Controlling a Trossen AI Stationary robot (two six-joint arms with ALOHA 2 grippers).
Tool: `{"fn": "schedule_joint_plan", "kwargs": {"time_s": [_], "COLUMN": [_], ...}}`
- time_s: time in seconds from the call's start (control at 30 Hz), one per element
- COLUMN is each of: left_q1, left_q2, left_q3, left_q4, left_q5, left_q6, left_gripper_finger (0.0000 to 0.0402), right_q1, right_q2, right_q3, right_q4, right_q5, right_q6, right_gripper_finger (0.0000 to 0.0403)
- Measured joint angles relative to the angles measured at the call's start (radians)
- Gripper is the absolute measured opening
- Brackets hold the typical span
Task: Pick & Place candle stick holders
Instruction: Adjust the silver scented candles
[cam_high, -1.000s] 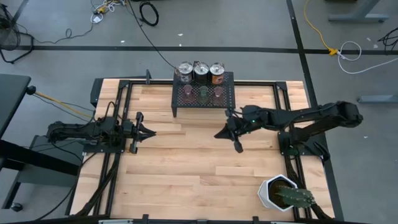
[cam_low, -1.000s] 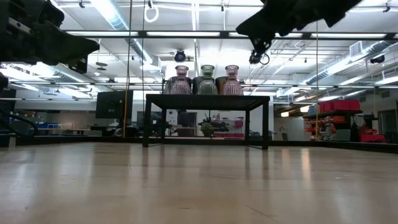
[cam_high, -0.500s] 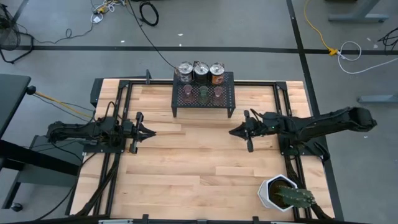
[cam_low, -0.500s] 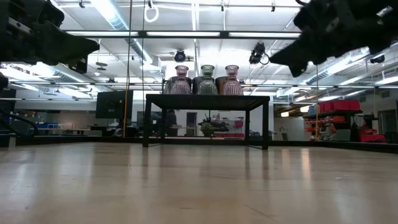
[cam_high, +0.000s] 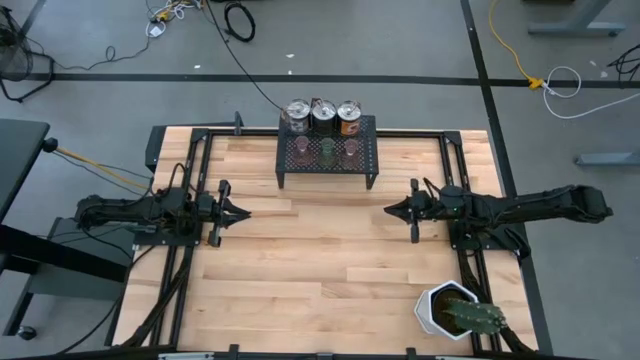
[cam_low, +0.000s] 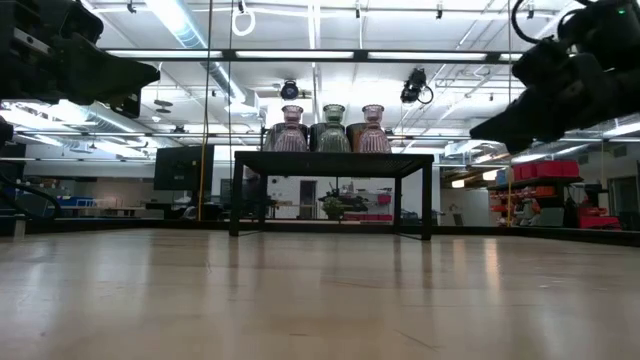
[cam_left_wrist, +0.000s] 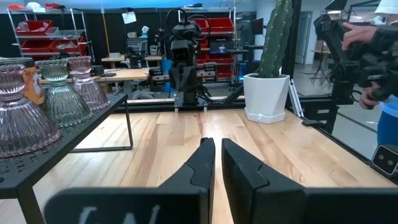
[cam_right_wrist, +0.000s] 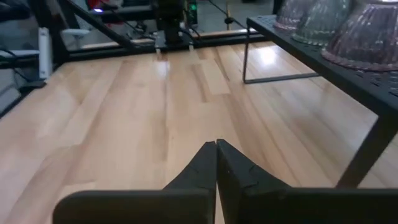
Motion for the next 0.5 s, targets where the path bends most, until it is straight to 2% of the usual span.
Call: {"fn": "schedule_joint_plan", "kwargs": {"time_s": [0.17, 0.5], "left_q1": [0.000, 0.000], "left_q2": [0.000, 0.000], "left_q3": [0.000, 0.000], "left_q4": [0.000, 0.000], "left_q5": [0.000, 0.000], "left_q6": [0.000, 0.000], "left_gripper_finger": [0.0034, 0.0034], "right_q1": [-0.012, -0.011], "right_q2": [-0.058, -0.156], "right_q3": [-0.023, -0.073], "right_q4": [0.002, -0.002], "right_q5": [-0.082, -0.125], "right_q6": [0.000, -0.004], "right_gripper_finger": [0.0008, 0.0009]}}
